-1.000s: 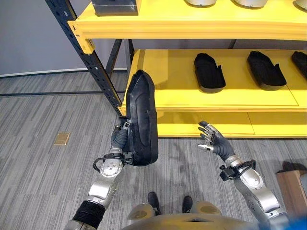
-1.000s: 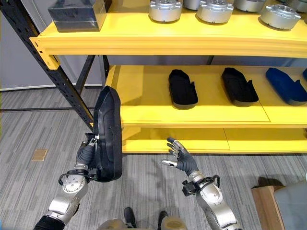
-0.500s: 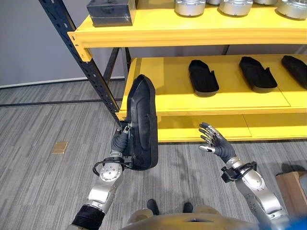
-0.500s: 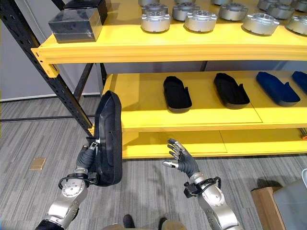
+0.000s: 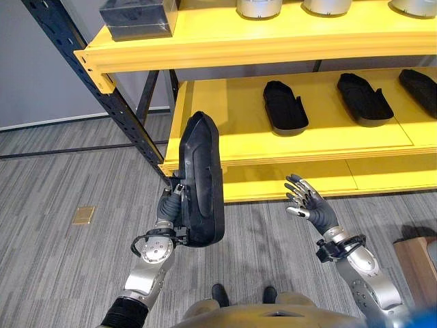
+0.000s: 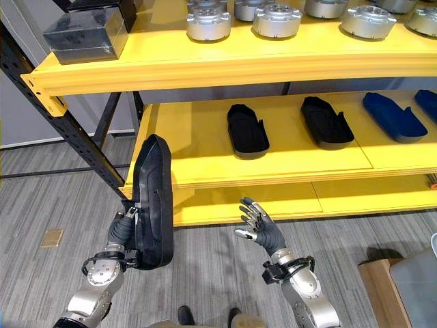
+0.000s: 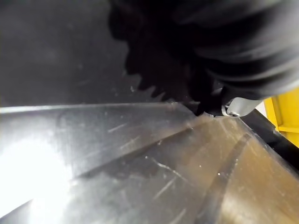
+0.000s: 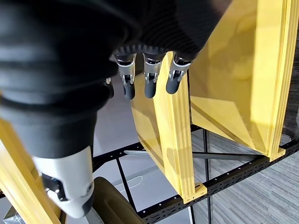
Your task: Move parts from the plastic box to the shelf.
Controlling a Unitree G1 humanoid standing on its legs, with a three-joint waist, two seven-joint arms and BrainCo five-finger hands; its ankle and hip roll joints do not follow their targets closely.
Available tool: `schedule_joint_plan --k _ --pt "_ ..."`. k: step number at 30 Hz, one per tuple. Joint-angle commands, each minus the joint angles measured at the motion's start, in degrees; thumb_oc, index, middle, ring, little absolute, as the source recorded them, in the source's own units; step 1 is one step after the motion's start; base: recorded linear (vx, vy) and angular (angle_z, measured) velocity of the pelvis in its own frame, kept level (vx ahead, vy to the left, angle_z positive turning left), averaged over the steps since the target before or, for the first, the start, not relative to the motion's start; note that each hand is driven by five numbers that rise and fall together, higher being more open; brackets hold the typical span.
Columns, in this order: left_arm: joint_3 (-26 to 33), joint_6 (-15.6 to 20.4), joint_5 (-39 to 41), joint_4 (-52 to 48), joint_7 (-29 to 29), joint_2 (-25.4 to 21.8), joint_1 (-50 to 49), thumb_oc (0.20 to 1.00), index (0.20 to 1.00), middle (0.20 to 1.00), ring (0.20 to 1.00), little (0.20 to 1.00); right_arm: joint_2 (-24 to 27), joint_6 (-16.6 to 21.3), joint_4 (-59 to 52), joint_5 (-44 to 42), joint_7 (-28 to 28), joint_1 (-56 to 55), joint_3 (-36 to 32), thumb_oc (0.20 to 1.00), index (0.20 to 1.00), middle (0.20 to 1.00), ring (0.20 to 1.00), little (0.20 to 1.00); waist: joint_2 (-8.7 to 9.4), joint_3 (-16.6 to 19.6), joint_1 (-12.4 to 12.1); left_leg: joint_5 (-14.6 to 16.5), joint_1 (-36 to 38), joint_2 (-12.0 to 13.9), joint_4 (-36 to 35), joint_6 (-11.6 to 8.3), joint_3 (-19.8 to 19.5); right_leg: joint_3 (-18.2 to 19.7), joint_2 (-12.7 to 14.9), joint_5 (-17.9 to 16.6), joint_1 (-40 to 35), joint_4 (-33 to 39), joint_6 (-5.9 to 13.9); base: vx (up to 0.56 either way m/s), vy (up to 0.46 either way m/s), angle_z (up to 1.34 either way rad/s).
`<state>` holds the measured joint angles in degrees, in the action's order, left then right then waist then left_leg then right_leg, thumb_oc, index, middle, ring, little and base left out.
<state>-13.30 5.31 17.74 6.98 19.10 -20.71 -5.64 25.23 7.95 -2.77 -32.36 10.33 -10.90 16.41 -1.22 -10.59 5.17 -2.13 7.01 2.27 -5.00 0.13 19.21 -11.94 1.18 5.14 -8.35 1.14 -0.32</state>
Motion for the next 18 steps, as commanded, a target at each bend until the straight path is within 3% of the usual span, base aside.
schedule_joint_plan --k 1,18 --pt "3.5 5.6 2.2 -2.0 -0.5 0.1 11.7 0.200 0.200 0.200 0.200 0.200 -1.6 -0.1 -1.8 1.5 10.9 10.0 4.0 1.000 1.000 1.000 1.000 1.000 2.68 6.8 -3.8 2.0 -0.6 -1.8 0.0 -0.70 -7.5 -1.7 4.7 -9.5 3.2 3.9 6.48 0.04 -0.001 -0.01" --pt "4.1 4.6 2.4 -3.3 -1.8 0.4 10.0 0.200 0.200 0.200 0.200 0.200 -2.0 -0.9 -0.8 3.6 9.4 10.4 2.9 1.000 1.000 1.000 1.000 1.000 2.47 7.3 -4.3 3.0 0.5 -2.4 0.0 -0.03 -7.4 -1.2 4.7 -8.4 1.8 3.9 6.36 0.03 0.003 0.00"
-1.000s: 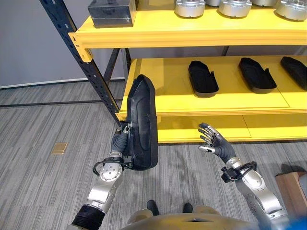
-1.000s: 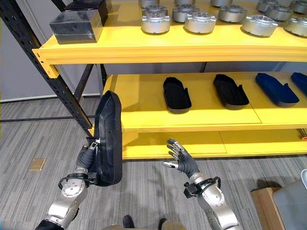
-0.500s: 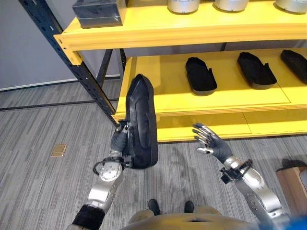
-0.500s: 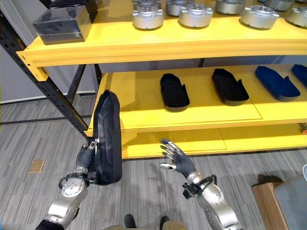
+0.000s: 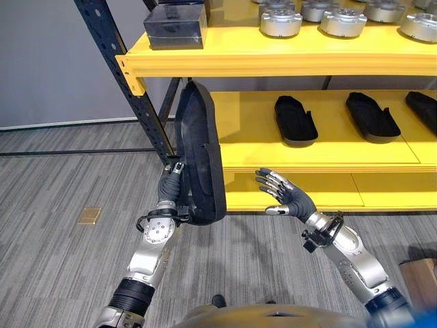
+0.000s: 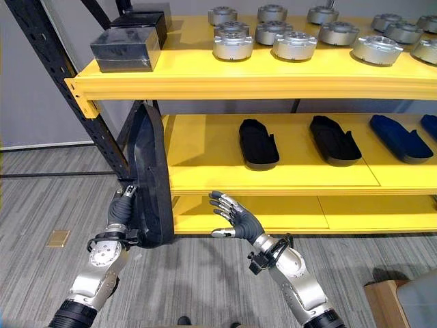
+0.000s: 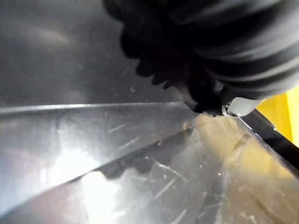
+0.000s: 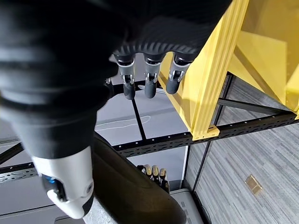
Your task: Move parts from the plastic box to the shelf.
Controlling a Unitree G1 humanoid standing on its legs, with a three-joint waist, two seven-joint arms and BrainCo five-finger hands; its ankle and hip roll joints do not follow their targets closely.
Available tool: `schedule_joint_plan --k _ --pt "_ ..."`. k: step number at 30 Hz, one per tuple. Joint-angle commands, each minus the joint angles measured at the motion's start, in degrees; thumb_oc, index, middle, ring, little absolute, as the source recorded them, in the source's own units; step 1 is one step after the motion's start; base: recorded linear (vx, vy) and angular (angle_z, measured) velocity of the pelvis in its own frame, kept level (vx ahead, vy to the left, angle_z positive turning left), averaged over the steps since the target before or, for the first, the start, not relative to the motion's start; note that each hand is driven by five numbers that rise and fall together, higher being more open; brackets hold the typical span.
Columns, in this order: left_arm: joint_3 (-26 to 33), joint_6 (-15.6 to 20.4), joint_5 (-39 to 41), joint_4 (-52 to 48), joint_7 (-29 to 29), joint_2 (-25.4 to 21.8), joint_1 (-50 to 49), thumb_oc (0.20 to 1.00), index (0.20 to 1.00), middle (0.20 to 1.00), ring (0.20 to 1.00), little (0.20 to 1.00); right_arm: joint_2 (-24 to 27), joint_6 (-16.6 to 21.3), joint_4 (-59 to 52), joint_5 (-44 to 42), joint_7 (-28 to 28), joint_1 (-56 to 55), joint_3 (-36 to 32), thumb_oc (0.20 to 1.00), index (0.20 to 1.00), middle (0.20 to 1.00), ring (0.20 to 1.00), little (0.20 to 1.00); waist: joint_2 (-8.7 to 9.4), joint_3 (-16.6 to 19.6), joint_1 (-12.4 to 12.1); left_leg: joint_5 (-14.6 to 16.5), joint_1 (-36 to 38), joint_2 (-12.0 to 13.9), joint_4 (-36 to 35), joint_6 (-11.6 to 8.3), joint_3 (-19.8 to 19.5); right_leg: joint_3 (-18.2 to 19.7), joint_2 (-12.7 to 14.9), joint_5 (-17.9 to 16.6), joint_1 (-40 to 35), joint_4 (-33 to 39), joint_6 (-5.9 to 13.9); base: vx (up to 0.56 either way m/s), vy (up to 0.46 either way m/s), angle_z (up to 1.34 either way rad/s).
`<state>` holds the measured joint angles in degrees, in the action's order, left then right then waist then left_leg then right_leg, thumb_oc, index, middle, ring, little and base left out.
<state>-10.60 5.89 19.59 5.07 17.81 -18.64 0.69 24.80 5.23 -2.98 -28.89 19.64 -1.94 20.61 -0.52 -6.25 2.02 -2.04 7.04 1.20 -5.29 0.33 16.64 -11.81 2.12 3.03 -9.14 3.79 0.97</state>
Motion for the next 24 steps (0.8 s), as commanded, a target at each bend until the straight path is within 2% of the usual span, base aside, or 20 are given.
schedule_joint_plan --k 1,11,16,21,24 --pt "1.5 3.9 0.5 -1.4 -0.6 -1.6 3.6 0.200 0.200 0.200 0.200 0.200 -1.6 1.6 -0.6 0.2 -0.1 1.4 -1.4 1.000 1.000 1.000 1.000 1.000 1.76 2.9 -1.2 2.9 0.5 -1.4 0.3 -0.20 -4.9 -1.3 3.7 -6.3 2.5 1.2 5.06 0.00 0.000 0.00" --pt "0.7 2.1 0.7 -0.8 -2.5 -1.5 3.7 0.200 0.200 0.200 0.200 0.200 -1.8 0.6 -0.7 1.2 -4.7 1.4 -2.2 1.000 1.000 1.000 1.000 1.000 1.70 2.2 -0.5 3.1 1.5 -2.4 0.3 0.96 -6.4 0.7 3.3 -6.0 1.2 0.4 4.66 0.02 0.084 0.00" --pt "-1.3 0.9 -0.2 1.6 -3.5 -1.8 3.8 0.200 0.200 0.200 0.200 0.200 -1.7 1.8 -0.5 1.4 -7.5 0.9 -3.5 1.000 1.000 1.000 1.000 1.000 1.70 0.4 0.5 3.4 1.8 -3.7 0.4 2.83 -7.0 2.2 3.4 -4.7 4.2 -5.8 4.86 -0.02 0.171 -0.08" --pt "-3.0 0.7 -0.8 2.9 -3.1 -1.8 4.0 0.200 0.200 0.200 0.200 0.200 -1.6 3.0 -0.3 1.3 -8.3 1.5 -4.2 1.000 1.000 1.000 1.000 1.000 1.88 -0.6 0.9 3.7 2.0 -4.0 0.3 3.63 -6.3 2.0 3.7 -5.1 6.1 -8.8 5.60 -0.07 0.151 -0.22" --pt "-3.8 0.4 -1.2 3.2 -2.7 -1.8 3.6 0.200 0.200 0.200 0.200 0.200 -1.6 3.5 -0.3 1.0 -8.3 2.2 -4.6 1.000 1.000 1.000 1.000 1.000 2.19 -1.4 0.6 4.0 2.2 -4.0 0.4 4.04 -4.9 0.0 4.3 -6.1 8.0 -11.6 6.59 -0.08 0.089 -0.30"
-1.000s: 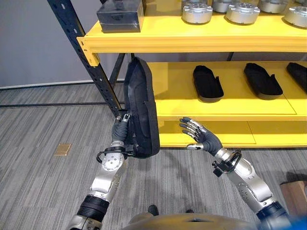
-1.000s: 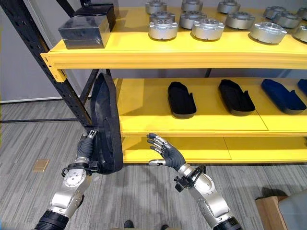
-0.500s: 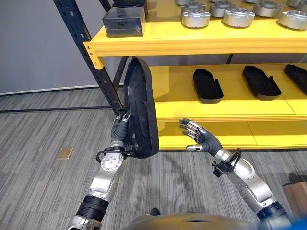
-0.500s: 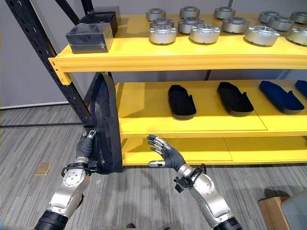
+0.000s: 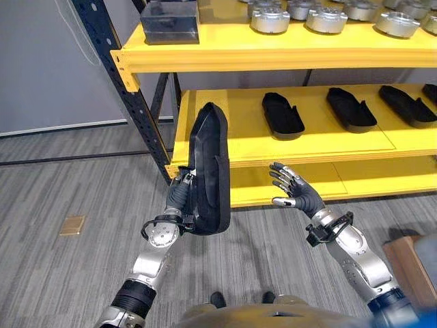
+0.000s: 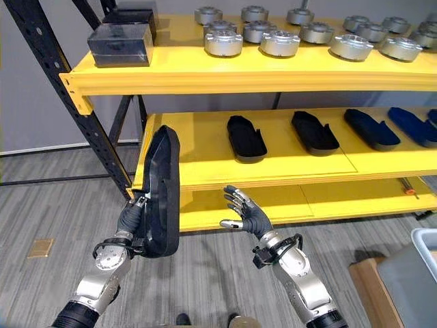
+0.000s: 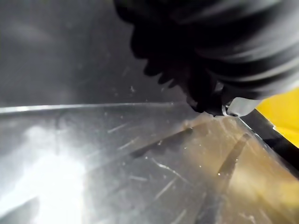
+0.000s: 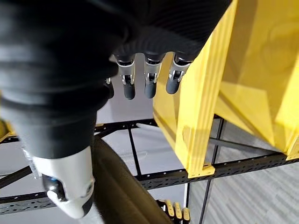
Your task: Move parts from the plastic box to the shelf.
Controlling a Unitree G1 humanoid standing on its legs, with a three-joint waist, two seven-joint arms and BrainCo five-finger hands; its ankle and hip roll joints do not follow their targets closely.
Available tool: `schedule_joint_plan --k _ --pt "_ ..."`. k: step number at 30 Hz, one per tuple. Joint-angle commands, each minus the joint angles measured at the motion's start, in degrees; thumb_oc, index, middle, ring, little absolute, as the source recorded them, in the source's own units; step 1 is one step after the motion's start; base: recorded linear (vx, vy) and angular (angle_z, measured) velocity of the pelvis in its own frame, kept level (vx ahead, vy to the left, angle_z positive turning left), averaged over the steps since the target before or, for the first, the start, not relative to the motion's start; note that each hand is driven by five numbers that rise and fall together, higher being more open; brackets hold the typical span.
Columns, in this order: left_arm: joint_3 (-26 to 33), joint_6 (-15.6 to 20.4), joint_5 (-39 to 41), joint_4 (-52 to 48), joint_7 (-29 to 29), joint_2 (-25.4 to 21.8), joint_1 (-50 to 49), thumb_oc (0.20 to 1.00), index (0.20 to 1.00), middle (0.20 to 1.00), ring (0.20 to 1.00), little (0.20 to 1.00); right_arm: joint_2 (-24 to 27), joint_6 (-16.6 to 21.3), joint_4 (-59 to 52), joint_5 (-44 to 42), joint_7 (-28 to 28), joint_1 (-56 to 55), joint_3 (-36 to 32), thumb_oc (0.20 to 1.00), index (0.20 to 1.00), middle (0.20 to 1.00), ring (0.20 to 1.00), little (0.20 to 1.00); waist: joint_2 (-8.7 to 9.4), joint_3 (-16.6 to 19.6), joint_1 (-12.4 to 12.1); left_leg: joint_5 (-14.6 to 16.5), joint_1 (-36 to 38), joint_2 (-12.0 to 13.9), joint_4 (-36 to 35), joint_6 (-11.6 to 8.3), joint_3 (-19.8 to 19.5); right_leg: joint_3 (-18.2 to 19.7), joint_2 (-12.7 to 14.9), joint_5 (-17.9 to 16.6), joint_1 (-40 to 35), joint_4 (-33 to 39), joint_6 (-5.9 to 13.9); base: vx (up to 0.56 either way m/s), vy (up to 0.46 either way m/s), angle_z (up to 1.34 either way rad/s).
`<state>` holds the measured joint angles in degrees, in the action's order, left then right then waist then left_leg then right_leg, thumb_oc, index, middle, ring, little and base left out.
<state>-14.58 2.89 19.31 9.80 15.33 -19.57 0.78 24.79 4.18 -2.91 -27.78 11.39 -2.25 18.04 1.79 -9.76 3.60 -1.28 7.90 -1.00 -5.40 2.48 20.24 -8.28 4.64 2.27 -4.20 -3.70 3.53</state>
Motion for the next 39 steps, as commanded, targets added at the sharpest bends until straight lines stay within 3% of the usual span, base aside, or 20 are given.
schedule_joint_plan --k 1,7,8,10,14,19,22,25,28,30,35,39 --pt "0.1 3.5 -1.2 -1.5 -0.2 -1.0 3.3 0.200 0.200 0.200 0.200 0.200 -1.6 4.9 -0.1 -0.1 -0.1 2.6 -2.1 1.000 1.000 1.000 1.000 1.000 0.07 1.8 -1.2 3.5 1.4 -1.9 0.7 2.02 -8.2 -4.2 2.1 -5.8 3.6 -4.7 4.35 -0.05 0.022 -0.25" --pt "-0.3 2.5 -2.0 -1.7 -0.6 -1.0 2.5 0.200 0.200 0.200 0.200 0.200 -1.5 6.1 0.1 -0.6 -1.6 2.9 -2.7 1.000 1.000 1.000 1.000 1.000 0.71 1.4 -2.2 4.3 1.4 -2.1 1.9 2.08 -7.7 -5.9 2.1 -6.3 3.9 -3.6 4.44 -0.02 -0.025 -0.08" --pt "-1.3 2.0 -2.1 -0.9 -0.5 -0.6 2.6 0.200 0.200 0.200 0.200 0.200 -1.2 6.7 0.5 -0.8 -2.9 3.4 -3.0 1.000 1.000 1.000 1.000 1.000 1.35 1.4 -2.0 5.2 1.3 -2.6 2.9 2.04 -8.5 -3.9 1.1 -6.8 2.6 1.8 3.94 0.05 -0.094 -0.02" --pt "-1.7 2.5 -2.2 -0.5 -0.8 -0.7 2.0 0.200 0.200 0.200 0.200 0.200 -1.3 7.4 0.5 -1.0 -3.4 3.5 -3.2 1.000 1.000 1.000 1.000 1.000 1.72 1.3 -1.7 5.9 1.6 -2.9 3.4 2.02 -8.4 -2.1 0.8 -8.9 2.7 4.6 4.47 0.08 -0.138 0.04" --pt "-1.6 3.1 -2.2 -1.6 -1.4 -1.7 0.1 0.200 0.200 0.200 0.200 0.200 -0.9 9.7 -2.2 -2.6 -1.0 3.5 -4.3 1.000 1.000 1.000 1.000 1.000 2.38 0.0 -1.2 7.7 2.6 -2.8 4.4 2.07 -8.8 -0.3 2.2 -15.3 6.9 8.6 7.36 0.13 -0.205 -0.01" --pt "-2.1 4.4 -3.0 -2.2 -0.9 -2.6 -0.9 0.200 0.200 0.200 0.200 0.200 -0.3 10.2 -5.4 -2.6 -1.3 2.6 -5.0 1.000 1.000 1.000 1.000 1.000 2.59 -1.3 0.5 10.2 2.8 -2.4 7.8 2.74 -10.0 2.4 3.1 -16.1 12.1 8.7 8.21 0.21 -0.198 0.20" --pt "-2.3 5.3 -2.8 -2.5 -0.7 -2.4 -1.9 0.200 0.200 0.200 0.200 0.200 0.4 8.8 -6.0 -2.2 -1.5 2.2 -5.4 1.000 1.000 1.000 1.000 1.000 2.26 -0.9 1.0 10.3 2.9 -2.1 9.0 2.39 -10.3 3.3 2.8 -15.3 10.1 8.7 7.01 0.35 -0.201 0.36" --pt "-2.1 4.9 -2.4 -3.2 -0.1 -2.1 -2.6 0.200 0.200 0.200 0.200 0.200 0.3 4.4 -5.2 -7.3 -0.3 2.5 -5.0 1.000 1.000 1.000 1.000 1.000 1.97 -0.1 0.8 10.1 3.2 -1.5 9.3 1.59 -9.3 1.9 2.7 -14.7 7.4 8.5 5.48 0.26 -0.138 0.34" --pt "-1.8 5.0 -2.4 -3.5 -0.2 -2.2 -2.9 0.200 0.200 0.200 0.200 0.200 0.3 5.8 -4.8 -5.4 0.4 2.8 -4.7 1.000 1.000 1.000 1.000 1.000 1.81 0.5 0.7 9.7 3.2 -0.7 9.2 0.70 -8.5 0.9 2.3 -13.4 5.9 8.3 4.41 0.21 -0.111 -0.09" --pt "-2.1 4.8 -1.0 -3.8 0.8 -2.2 -2.2 0.200 0.200 0.200 0.200 0.200 1.5 6.9 -7.0 -2.8 -0.8 3.8 -4.0 1.000 1.000 1.000 1.000 1.000 1.69 0.9 0.2 9.2 1.6 0.9 10.4 -0.29 -7.1 -0.3 1.5 -10.7 4.5 7.3 2.92 0.27 -0.172 -0.18" --pt "-3.3 5.0 -0.7 -2.4 3.0 -1.9 1.7 0.200 0.200 0.200 0.200 0.200 3.3 7.6 -8.5 -2.5 -4.8 7.6 -3.8 1.000 1.000 1.000 1.000 1.000 1.62 -0.4 0.1 9.2 -3.1 3.7 14.7 -0.92 -6.1 -1.3 0.8 -6.0 8.0 -0.5 1.45 0.12 -0.121 -0.09" --pt "-3.5 5.8 -0.2 -1.7 3.2 -1.4 2.5 0.200 0.200 0.200 0.200 0.200 3.5 7.4 -8.0 -2.4 -5.9 7.8 -4.0 1.000 1.000 1.000 1.000 1.000 1.53 -1.2 0.6 7.7 -3.8 5.8 16.5 -1.92 -5.8 -1.6 0.3 -4.7 7.7 -1.8 0.35 0.14 -0.075 0.02"
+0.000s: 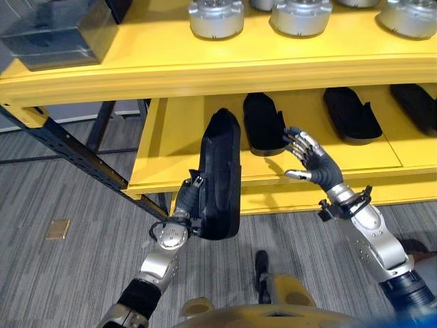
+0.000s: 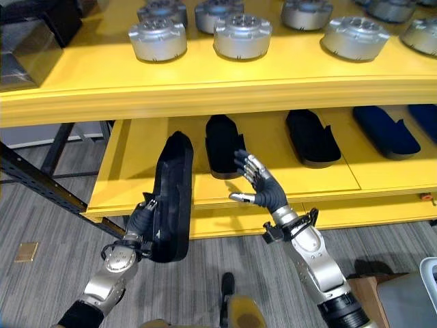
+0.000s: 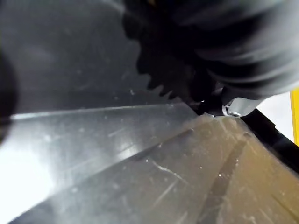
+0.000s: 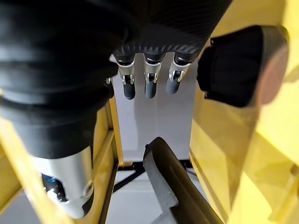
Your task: Move parts from the plastic box to the shelf.
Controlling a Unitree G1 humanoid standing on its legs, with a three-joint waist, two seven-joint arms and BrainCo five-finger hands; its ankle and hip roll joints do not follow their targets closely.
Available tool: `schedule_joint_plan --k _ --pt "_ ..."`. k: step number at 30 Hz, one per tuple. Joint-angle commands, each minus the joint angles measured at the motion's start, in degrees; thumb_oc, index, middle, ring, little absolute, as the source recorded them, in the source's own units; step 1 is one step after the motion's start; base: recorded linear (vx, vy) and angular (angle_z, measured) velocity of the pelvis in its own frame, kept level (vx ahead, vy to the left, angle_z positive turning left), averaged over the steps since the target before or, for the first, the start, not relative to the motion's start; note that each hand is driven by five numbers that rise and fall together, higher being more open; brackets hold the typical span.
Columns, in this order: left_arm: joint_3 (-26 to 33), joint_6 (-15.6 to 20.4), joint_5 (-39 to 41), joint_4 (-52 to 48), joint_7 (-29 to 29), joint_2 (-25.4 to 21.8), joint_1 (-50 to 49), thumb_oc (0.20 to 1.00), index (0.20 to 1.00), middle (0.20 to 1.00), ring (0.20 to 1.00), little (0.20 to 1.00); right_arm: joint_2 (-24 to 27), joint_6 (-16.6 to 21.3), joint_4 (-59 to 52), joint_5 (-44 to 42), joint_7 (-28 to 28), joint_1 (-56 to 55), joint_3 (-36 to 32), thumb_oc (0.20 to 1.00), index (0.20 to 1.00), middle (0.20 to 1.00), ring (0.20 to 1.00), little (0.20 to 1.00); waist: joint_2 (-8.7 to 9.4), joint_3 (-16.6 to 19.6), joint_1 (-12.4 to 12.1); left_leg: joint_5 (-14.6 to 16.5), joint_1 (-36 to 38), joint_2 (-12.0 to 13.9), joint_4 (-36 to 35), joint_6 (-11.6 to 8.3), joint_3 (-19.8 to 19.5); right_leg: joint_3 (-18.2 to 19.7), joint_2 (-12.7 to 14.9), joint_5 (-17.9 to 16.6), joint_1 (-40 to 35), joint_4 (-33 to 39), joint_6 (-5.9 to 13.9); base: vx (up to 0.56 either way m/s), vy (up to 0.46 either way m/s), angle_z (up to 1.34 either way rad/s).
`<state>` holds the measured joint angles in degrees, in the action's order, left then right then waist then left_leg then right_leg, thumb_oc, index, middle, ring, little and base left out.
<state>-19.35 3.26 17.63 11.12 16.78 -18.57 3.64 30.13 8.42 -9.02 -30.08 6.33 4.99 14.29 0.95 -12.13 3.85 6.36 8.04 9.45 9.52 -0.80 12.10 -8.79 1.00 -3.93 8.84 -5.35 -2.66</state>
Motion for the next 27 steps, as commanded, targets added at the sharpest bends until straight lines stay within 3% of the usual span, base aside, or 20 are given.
schedule_joint_plan --k 1,4,8,12,14,16,18,20,21,22,23,24,26,27 --pt "1.3 6.2 1.5 -2.7 2.2 -1.5 -0.4 0.200 0.200 0.200 0.200 0.200 -1.9 3.7 -1.9 1.0 -1.3 -0.1 -0.5 1.000 1.000 1.000 1.000 1.000 2.11 1.0 0.9 -0.9 -3.7 -3.6 2.5 0.62 3.3 -1.6 3.7 2.1 -6.1 -0.2 5.95 0.21 -0.031 -0.05" --pt "1.3 6.9 1.8 -3.7 3.8 -1.0 -1.3 0.200 0.200 0.200 0.200 0.200 -2.0 5.0 -2.1 1.6 -3.9 -1.1 -1.6 1.000 1.000 1.000 1.000 1.000 1.27 1.0 1.7 -3.3 -3.3 -2.3 2.7 -0.39 3.9 -1.7 3.1 3.3 -7.2 -0.3 4.98 0.18 -0.017 0.13" --pt "1.8 7.4 2.6 -4.6 5.4 -0.5 -1.6 0.200 0.200 0.200 0.200 0.200 -1.8 10.3 -3.4 6.3 -9.0 -1.8 -3.1 1.000 1.000 1.000 1.000 1.000 0.23 0.8 2.5 -4.3 -3.6 -1.5 3.1 -1.01 4.5 -1.7 2.8 4.2 -7.3 -0.6 4.42 0.07 0.027 0.03" --pt "3.0 8.9 4.0 -3.5 8.8 0.1 -2.0 0.200 0.200 0.200 0.200 0.200 -1.9 12.0 -5.8 8.4 -8.9 -2.3 -4.7 1.000 1.000 1.000 1.000 1.000 -0.92 0.3 3.3 -5.1 -5.0 -0.8 5.5 -1.62 5.4 -1.9 2.9 5.8 -6.4 -2.2 3.66 0.09 -0.038 -0.14" --pt "4.6 8.8 3.9 -3.6 9.2 -0.1 -2.6 0.200 0.200 0.200 0.200 0.200 -1.7 12.3 -5.9 7.3 -7.9 -2.8 -5.8 1.000 1.000 1.000 1.000 1.000 -1.03 0.2 3.2 -6.0 -5.9 0.2 9.1 -2.18 6.0 -2.8 2.9 7.1 -6.8 -3.4 2.86 0.15 -0.214 -0.17" --pt "5.5 9.3 4.3 -3.5 9.2 -0.4 -3.1 0.200 0.200 0.200 0.200 0.200 -1.3 12.0 -6.3 6.7 -6.4 -3.3 -6.4 1.000 1.000 1.000 1.000 1.000 -1.22 0.3 3.3 -4.9 -5.8 0.5 12.6 -2.80 6.1 -3.4 2.8 9.0 -7.3 -4.3 2.57 0.15 -0.162 0.01" --pt "6.6 9.8 5.1 -3.8 8.5 -0.6 -3.6 0.200 0.200 0.200 0.200 0.200 -1.1 12.7 -6.9 7.3 -6.1 -4.3 -7.0 1.000 1.000 1.000 1.000 1.000 -0.92 0.0 3.2 -7.7 -9.8 1.4 22.7 -4.05 6.1 -4.1 2.1 9.5 -8.1 -3.9 1.03 0.13 -0.228 0.11" --pt "7.8 9.6 4.8 -3.7 7.8 -0.4 -4.2 0.200 0.200 0.200 0.200 0.200 -1.2 13.1 -6.2 7.9 -6.2 -4.6 -7.5 1.000 1.000 1.000 1.000 1.000 -0.59 -0.5 2.6 -8.3 -13.0 1.6 26.6 -3.90 5.0 -3.8 1.8 9.9 -8.3 -4.6 0.67 0.09 -0.070 0.20" --pt "8.6 9.7 5.7 -3.2 7.6 -0.3 -5.1 0.200 0.200 0.200 0.200 0.200 -0.4 11.7 -5.9 7.5 -6.3 -4.1 -8.0 1.000 1.000 1.000 1.000 1.000 -0.46 -0.8 2.1 -11.5 -12.3 2.9 18.3 -3.33 4.7 -3.6 1.8 9.3 -8.2 -5.0 0.80 0.07 0.111 0.00" --pt "8.7 9.6 5.9 -3.2 7.5 -0.3 -5.3 0.200 0.200 0.200 0.200 0.200 -0.2 11.3 -6.0 7.4 -6.4 -4.1 -8.1 1.000 1.000 1.000 1.000 1.000 -0.49 -0.8 1.9 -12.1 -12.0 3.1 16.6 -3.50 4.4 -3.5 1.8 9.4 -8.3 -5.0 0.88 0.08 0.263 -0.23" --pt "8.9 9.6 6.5 -3.4 6.9 -0.5 -6.1 0.200 0.200 0.200 0.200 0.200 0.4 10.6 -6.3 7.3 -6.4 -4.1 -8.3 1.000 1.000 1.000 1.000 1.000 -0.61 -0.7 1.7 -15.1 -11.7 4.1 11.7 -4.26 2.6 -3.2 1.9 9.6 -8.4 -5.2 0.97 0.10 0.491 -0.22" --pt "9.0 11.2 8.3 -2.3 5.9 -0.2 -6.8 0.200 0.200 0.200 0.200 0.200 2.1 8.7 -7.1 5.9 -5.1 -3.6 -8.3 1.000 1.000 1.000 1.000 1.000 -0.75 -0.6 1.7 -21.5 -12.2 8.1 3.0 -5.67 -1.2 -1.9 3.0 10.0 -9.1 -5.3 1.19 0.10 0.531 -0.16" --pt "8.9 12.6 9.1 -0.9 5.4 0.2 -7.0 0.200 0.200 0.200 0.200 0.200 3.5 7.9 -7.5 5.2 -4.3 -3.6 -8.3 1.000 1.000 1.000 1.000 1.000 -1.13 -0.3 1.9 -22.0 -12.0 9.4 0.2 -5.72 -1.9 -1.1 4.4 10.5 -8.6 -6.2 1.47 0.06 0.540 -0.55" --pt "8.6 13.7 9.8 0.7 5.0 0.3 -6.7 0.200 0.200 0.200 0.200 0.200 4.4 8.3 -7.9 3.8 -4.4 -4.4 -8.8 1.000 1.000 1.000 1.000 1.000 -2.38 0.2 2.8 -19.9 -9.7 9.4 -2.3 -6.03 -0.6 -1.3 5.9 11.6 -6.8 -8.9 2.00 0.00 0.663 -0.89"
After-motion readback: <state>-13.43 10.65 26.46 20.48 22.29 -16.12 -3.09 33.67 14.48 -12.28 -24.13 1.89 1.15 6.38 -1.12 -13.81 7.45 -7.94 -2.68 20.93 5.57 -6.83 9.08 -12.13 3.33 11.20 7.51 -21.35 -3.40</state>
